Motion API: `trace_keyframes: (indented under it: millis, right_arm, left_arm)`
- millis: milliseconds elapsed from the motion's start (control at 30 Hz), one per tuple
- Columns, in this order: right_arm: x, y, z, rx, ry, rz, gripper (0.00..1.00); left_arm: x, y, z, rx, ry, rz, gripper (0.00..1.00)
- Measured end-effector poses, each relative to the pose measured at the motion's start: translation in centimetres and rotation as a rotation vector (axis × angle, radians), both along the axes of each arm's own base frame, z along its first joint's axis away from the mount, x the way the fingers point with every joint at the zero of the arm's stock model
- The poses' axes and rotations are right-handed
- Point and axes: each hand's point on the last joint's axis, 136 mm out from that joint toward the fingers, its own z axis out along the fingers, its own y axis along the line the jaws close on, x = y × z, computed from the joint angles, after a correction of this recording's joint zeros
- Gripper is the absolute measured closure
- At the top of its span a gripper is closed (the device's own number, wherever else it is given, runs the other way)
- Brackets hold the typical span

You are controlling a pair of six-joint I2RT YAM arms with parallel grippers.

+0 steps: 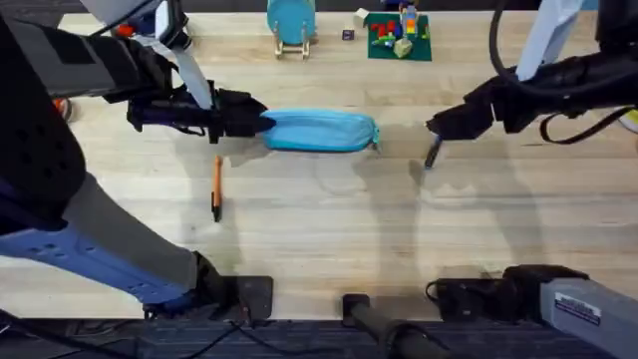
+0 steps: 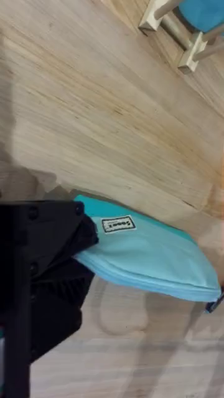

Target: Unzip the bag, pick up the pens from the table one at a time and place them inside, then zip the bag closed.

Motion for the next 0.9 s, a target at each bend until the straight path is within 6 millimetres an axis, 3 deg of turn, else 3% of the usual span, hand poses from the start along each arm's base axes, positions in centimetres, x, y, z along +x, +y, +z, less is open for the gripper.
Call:
trace_keyframes:
  millis: [300,900]
  right_arm:
    - [-0.4,1.4,0.7,0.001,-0.089,0.187,0.004]
    - [-2.6,3.7,1.3,0.135,-0.057,0.307,0.004]
  left_arm:
    - [0.0,0.0,0.0,0.000,0.001,0.000,0.957]
    - [0.0,0.0,0.0,0.000,0.000,0.000,0.957]
